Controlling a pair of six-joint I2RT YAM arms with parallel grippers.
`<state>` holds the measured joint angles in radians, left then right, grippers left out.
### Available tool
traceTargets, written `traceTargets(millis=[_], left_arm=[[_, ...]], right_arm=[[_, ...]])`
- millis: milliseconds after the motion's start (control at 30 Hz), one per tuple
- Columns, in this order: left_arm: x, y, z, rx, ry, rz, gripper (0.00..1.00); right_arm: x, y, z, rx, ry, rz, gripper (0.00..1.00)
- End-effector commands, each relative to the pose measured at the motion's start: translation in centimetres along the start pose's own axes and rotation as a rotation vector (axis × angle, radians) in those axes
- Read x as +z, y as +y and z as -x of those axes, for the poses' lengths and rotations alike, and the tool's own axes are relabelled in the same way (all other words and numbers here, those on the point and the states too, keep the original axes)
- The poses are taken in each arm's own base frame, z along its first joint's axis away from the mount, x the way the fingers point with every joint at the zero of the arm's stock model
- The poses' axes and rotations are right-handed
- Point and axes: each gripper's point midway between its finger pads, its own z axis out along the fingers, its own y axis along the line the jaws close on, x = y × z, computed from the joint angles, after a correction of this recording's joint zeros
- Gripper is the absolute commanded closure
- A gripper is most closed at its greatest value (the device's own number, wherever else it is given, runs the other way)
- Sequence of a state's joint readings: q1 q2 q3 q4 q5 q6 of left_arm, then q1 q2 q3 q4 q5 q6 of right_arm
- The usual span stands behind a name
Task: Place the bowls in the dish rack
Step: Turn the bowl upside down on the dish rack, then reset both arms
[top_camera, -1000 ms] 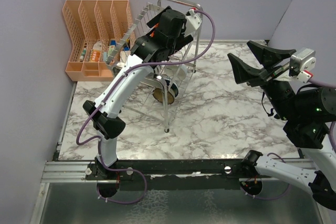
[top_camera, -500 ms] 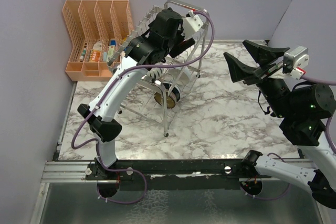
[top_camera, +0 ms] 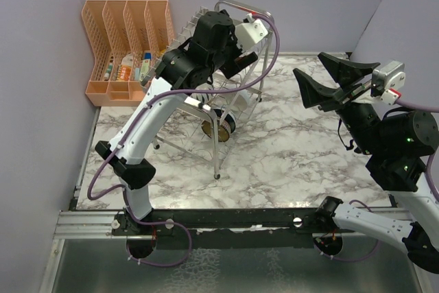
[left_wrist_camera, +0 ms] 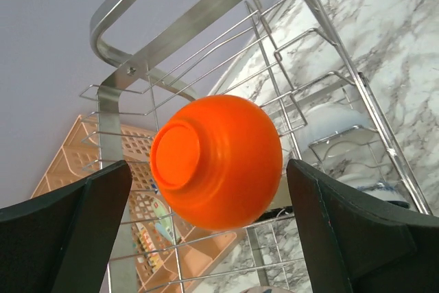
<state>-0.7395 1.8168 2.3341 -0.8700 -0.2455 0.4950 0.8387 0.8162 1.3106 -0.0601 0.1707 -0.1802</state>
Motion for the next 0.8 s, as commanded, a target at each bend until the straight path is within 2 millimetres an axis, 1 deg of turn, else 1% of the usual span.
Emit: traceTargets(millis=[0,100,200,267,367,433,467,533,567,633,700,767], left_arm=[[-2.8,-1.3,1.6,-0.033,-0.064,-0.099,0.01],[-3.0,-1.5,1.6,-0.045,-0.071,-0.119,0.01],[-3.5,-1.0,2.2,-0.063,-0.100,-0.105,0.01],[-4.2,-0.1,2.9,-0.086,-0.130,-0.076,0.01],[-5.8,2.3,4.4,-0.149,-0.196,0.001,0.01],[-8.1,4.0,5.6,-0.194,-0.266,0.050,0.01],[-8.9,4.8,6.0,-0.220,-0.294,0.077,0.01],[-10.6,6.2,6.3,-0.272,-0.339,0.126,0.01],[-11.4,6.9,6.3,-0.302,-0.359,0.156,0.01],[-12.8,7.8,5.9,-0.351,-0.387,0.202,0.01],[-13.8,8.4,5.0,-0.416,-0.400,0.242,0.01],[-14.2,8.2,4.0,-0.475,-0.387,0.233,0.01]], right_arm=[[0.1,0.0,0.5,0.015,-0.014,-0.006,0.37],[0.2,0.0,0.3,0.015,-0.012,-0.006,0.37],[0.2,-0.1,0.2,0.013,-0.009,-0.011,0.37],[0.1,-0.1,0.3,0.015,-0.007,-0.015,0.37],[0.2,-0.4,0.0,0.023,0.010,-0.031,0.37],[0.4,-0.5,-0.6,0.031,0.037,-0.044,0.36],[0.5,-0.6,-0.8,0.038,0.051,-0.054,0.35],[0.7,-0.7,-1.8,0.051,0.102,-0.075,0.34],[0.9,-0.8,-2.4,0.059,0.132,-0.087,0.27],[1.1,-0.6,-3.4,0.079,0.187,-0.091,0.16],[1.2,-0.1,-4.3,0.103,0.227,-0.081,0.01],[1.1,0.4,-5.3,0.123,0.257,-0.068,0.00]])
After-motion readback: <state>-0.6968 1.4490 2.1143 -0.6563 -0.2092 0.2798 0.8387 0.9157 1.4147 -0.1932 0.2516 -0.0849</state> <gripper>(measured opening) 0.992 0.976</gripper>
